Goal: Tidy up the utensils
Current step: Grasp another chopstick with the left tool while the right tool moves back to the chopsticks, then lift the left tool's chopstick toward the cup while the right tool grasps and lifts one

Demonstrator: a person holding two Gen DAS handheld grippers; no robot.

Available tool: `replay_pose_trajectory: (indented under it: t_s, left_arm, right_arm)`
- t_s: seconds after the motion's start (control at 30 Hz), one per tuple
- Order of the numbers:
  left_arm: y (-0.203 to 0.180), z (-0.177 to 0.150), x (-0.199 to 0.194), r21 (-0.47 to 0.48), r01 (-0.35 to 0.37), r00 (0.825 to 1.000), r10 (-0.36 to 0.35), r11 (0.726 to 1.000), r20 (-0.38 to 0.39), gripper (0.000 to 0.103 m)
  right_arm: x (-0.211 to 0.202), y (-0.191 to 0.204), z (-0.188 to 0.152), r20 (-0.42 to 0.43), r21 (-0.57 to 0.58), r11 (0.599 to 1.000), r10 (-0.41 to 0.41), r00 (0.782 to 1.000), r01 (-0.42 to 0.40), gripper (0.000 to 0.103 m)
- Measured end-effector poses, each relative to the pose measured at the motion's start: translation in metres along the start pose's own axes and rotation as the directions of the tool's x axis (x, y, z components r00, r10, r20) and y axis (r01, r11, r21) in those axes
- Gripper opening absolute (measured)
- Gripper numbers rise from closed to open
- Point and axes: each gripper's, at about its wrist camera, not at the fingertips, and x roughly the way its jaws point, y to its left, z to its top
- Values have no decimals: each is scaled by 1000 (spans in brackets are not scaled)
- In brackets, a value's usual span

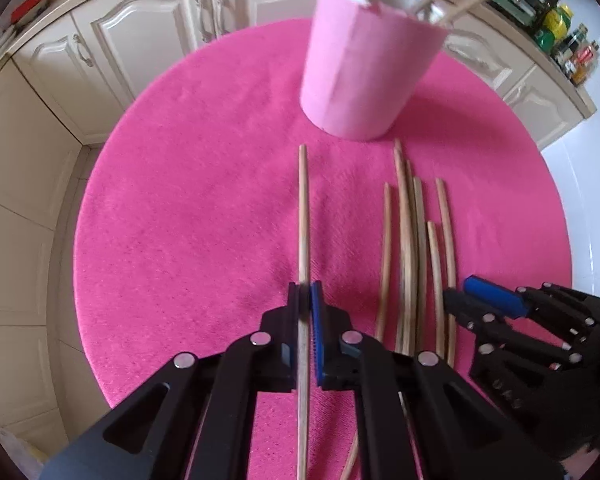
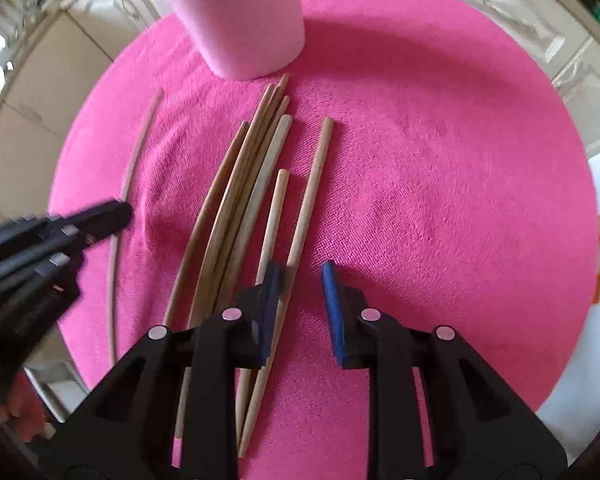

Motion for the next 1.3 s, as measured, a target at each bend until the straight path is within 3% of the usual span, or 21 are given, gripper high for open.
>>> replay_pose_trajectory:
  t_s: [0.13, 0.2, 0.33, 0.43, 0.53, 0.7, 0.8, 0.9, 1.03, 1.07, 1.13, 1.2, 1.3]
  left_arm:
    - [9, -1, -11, -16, 12, 1000, -11, 1000, 25, 6]
    - [13, -7, -20, -17, 26, 999, -26, 1000, 40, 6]
    - [16, -7, -35, -11, 40, 996, -39, 999, 76, 6]
    - [14, -4, -47, -5, 55, 992, -54, 998, 114, 5]
    - [8, 4, -58, 2, 68, 984, -67, 998, 163, 5]
    - [2, 16, -86, 12, 98, 960, -97, 995, 263, 5]
    - [-2, 25, -103, 28, 110, 943, -114, 993, 314, 5]
    - [-4, 35, -122, 39, 123, 921, -128, 992, 367, 5]
    - [-7, 52, -144, 47, 133, 892, -140, 990, 430, 5]
    - [-8, 57, -149, 47, 138, 883, -144, 989, 447, 5]
    - [-9, 68, -155, 48, 149, 869, -154, 988, 471, 5]
    - [-11, 78, -161, 47, 153, 853, -156, 987, 498, 5]
    - [-12, 97, -170, 42, 167, 820, -163, 985, 548, 5]
  right_arm:
    - [2, 13, 9, -24, -41, 997, -72, 997, 71, 22]
    - [2, 13, 10, -17, -40, 997, -65, 998, 64, 20]
    - [2, -6, 12, -9, 39, 999, 24, 1000, -24, 6]
    - [0, -22, 11, 7, 97, 991, 97, 995, -97, 6]
    - [-10, -39, 9, 62, 148, 972, 175, 983, -183, 6]
    - [-49, -56, 9, 213, 167, 940, 259, 942, -297, 6]
    - [-80, -59, 13, 323, 138, 930, 282, 903, -340, 6]
    - [-112, -57, 16, 440, 114, 917, 299, 847, -383, 6]
    - [-151, -58, 24, 582, 65, 921, 278, 764, -385, 6]
    - [-160, -57, 29, 619, 47, 918, 283, 733, -395, 6]
    - [-169, -55, 34, 655, 26, 917, 285, 700, -397, 6]
    - [-171, -47, 44, 674, 11, 917, 287, 681, -398, 6]
    - [-176, -44, 62, 707, -17, 914, 298, 641, -405, 6]
